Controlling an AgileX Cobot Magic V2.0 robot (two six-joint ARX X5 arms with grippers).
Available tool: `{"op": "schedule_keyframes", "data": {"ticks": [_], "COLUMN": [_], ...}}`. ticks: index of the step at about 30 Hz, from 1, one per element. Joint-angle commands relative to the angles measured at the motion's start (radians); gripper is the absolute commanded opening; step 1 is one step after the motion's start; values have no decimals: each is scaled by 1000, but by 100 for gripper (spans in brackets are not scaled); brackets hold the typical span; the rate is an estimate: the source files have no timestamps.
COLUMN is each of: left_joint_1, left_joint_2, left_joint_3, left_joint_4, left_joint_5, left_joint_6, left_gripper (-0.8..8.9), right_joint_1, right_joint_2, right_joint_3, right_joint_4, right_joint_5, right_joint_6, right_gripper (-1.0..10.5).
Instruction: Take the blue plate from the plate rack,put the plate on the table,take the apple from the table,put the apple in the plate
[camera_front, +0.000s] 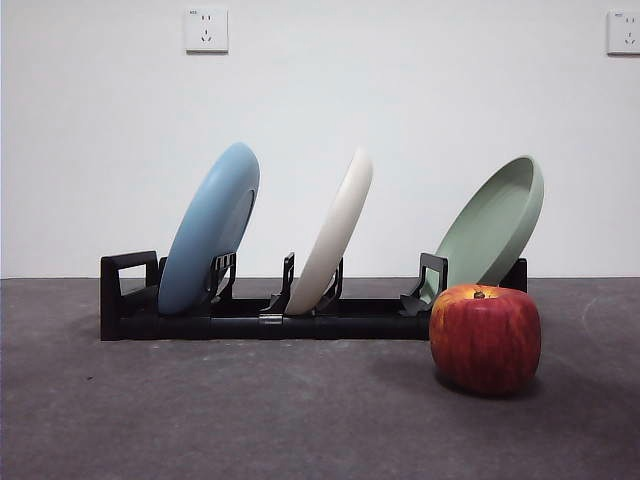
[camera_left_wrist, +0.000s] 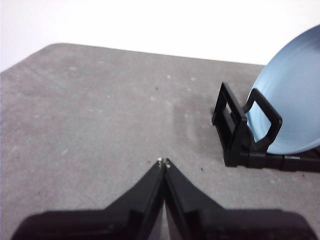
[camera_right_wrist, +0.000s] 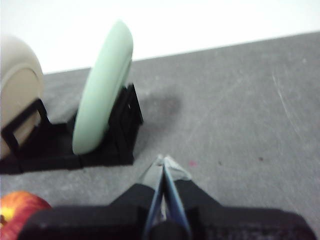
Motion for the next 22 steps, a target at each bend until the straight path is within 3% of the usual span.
{"op": "schedule_keyframes", "data": {"ticks": [1, 8, 13, 18, 22], "left_joint_1": [3, 2, 3, 3, 3], "left_joint_2": [-3, -3, -3, 22, 108], "left_joint_3": [-14, -14, 8, 108, 226], "left_joint_4": [14, 14, 26, 10, 10], "left_joint_5": [3, 6, 81, 89, 98], "left_joint_6": [-4, -4, -10, -106, -111], "left_gripper": [-1, -1, -8, -8, -8], "right_joint_1": [0, 0, 0, 0, 0], "right_joint_2": [0, 0, 0, 52, 149], "right_joint_3": [-9, -8, 11, 112, 234], "right_joint_4": [5, 5, 3, 0, -5], "right_joint_5": [-1, 0, -1, 2, 2], "right_joint_6": [15, 35, 85, 103, 103], "right_gripper": [-11, -11, -12, -12, -12]}}
